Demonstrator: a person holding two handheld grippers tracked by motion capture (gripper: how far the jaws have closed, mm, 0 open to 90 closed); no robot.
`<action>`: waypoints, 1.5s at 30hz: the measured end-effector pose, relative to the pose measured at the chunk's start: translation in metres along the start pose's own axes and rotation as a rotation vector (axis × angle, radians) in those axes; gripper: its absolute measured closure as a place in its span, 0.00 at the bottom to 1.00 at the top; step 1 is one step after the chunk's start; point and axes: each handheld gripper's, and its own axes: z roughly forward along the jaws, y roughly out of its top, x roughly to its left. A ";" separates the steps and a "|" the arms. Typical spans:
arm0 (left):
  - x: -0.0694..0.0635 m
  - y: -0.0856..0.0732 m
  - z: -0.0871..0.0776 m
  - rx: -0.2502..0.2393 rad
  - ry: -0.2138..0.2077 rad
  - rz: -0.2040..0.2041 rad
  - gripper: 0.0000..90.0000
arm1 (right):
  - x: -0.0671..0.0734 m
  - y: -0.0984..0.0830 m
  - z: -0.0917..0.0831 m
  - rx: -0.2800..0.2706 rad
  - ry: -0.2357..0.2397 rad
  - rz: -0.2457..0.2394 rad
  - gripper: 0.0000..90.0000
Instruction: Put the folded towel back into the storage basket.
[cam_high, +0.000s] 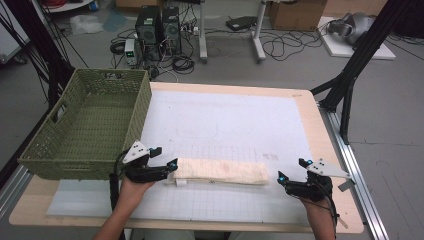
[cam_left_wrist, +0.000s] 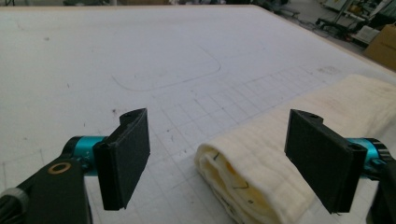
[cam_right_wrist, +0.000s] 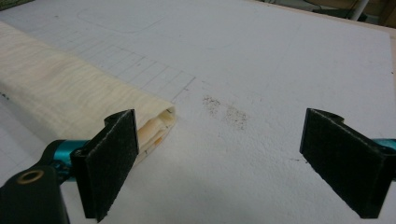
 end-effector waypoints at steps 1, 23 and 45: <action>0.000 0.000 0.001 0.012 0.001 -0.004 0.27 | 0.000 0.000 0.000 0.001 0.003 0.000 0.12; -0.006 -0.010 0.020 0.184 -0.053 -0.025 0.41 | 0.003 -0.003 0.006 0.036 0.018 0.001 0.12; -0.017 -0.011 0.025 0.281 -0.017 0.105 0.68 | 0.009 -0.003 0.011 0.053 0.041 -0.002 0.12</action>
